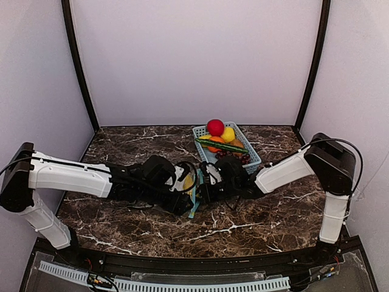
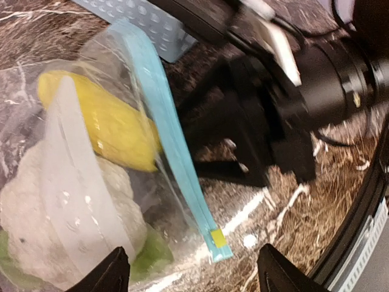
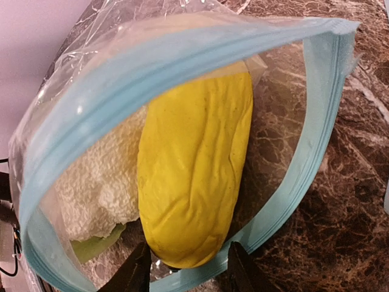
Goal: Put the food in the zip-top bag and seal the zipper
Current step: Adjust the fake fruit in the zipper food storage bag.
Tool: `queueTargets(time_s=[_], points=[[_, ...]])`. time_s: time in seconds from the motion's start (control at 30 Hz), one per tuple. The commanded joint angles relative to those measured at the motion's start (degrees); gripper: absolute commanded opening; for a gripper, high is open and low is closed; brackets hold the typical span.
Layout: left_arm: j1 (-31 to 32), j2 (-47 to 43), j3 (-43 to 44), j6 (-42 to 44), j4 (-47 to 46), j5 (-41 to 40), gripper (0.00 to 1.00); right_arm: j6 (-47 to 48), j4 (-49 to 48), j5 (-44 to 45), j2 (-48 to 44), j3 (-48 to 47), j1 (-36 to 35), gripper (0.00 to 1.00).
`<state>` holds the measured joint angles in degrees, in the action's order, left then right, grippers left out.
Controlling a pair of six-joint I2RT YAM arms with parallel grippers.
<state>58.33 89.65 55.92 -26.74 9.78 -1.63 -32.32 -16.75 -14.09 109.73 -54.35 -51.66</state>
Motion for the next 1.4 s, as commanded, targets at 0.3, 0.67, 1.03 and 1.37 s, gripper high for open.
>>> queueTargets(time_s=[0.3,0.67,1.03,1.37], points=[[7.3,-2.1,-10.0,18.0,-12.3,-11.4,0.81,-1.9,-0.6,2.6,3.2,-5.3,1.2,0.32],[12.2,6.5,-6.8,29.3,-18.2,-22.2,0.86,-3.2,-1.6,0.8,3.6,-4.9,2.2,0.31],[13.2,13.4,-5.2,33.8,-22.2,-35.7,0.82,-3.7,-2.5,-0.8,3.9,-5.0,2.9,0.31],[13.4,16.6,-4.2,35.8,-24.0,-47.6,0.38,-4.0,-2.9,-2.3,4.6,-5.4,3.1,0.31]])
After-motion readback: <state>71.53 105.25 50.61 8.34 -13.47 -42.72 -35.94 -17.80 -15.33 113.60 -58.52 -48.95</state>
